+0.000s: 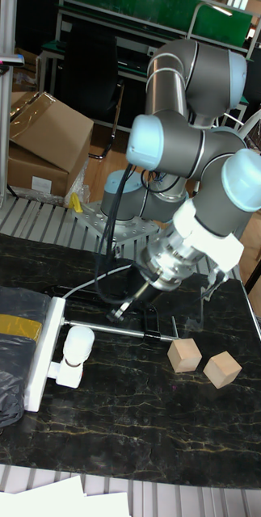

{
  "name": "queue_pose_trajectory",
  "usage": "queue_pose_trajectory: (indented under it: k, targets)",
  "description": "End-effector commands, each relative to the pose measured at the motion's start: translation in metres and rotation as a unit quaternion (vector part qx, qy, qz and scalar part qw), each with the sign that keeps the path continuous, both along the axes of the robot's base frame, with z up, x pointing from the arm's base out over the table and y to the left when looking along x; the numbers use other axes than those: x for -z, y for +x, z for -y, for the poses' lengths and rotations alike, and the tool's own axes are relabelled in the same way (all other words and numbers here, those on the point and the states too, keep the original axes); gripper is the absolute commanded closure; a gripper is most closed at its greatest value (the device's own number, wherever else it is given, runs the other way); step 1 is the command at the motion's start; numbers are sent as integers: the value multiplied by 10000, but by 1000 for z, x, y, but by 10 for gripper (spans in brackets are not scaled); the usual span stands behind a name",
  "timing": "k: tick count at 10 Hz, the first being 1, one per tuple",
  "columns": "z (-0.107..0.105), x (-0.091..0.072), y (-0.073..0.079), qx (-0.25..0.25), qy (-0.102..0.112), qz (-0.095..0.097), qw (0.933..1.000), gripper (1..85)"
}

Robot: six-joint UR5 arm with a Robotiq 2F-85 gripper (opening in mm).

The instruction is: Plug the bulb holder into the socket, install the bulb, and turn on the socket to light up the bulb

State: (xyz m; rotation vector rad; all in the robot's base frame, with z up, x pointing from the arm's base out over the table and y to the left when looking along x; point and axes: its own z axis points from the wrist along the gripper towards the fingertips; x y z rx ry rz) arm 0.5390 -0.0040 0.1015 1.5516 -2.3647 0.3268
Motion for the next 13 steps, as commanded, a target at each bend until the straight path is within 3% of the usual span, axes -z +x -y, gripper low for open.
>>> queue_pose_trajectory:
  k: [1,2,5,7,8,9,10,11,12,13]
  targets:
    - [-1,9,-32,-185,-162,69,9997,847]
    - [1,14,-30,-257,-94,67,9996,847]
    - [19,32,-15,-350,-175,276,9989,847]
    - [18,43,-19,-287,-100,228,9993,847]
    - [7,44,-28,-146,87,104,9998,847]
    - [14,41,-30,-98,-70,79,9999,847]
    - [31,34,-29,-139,-419,68,9990,847]
    - [9,44,-26,-243,49,100,9996,847]
    - [26,38,-16,-390,-278,240,9986,847]
    - [23,45,-27,-158,-272,261,9992,847]
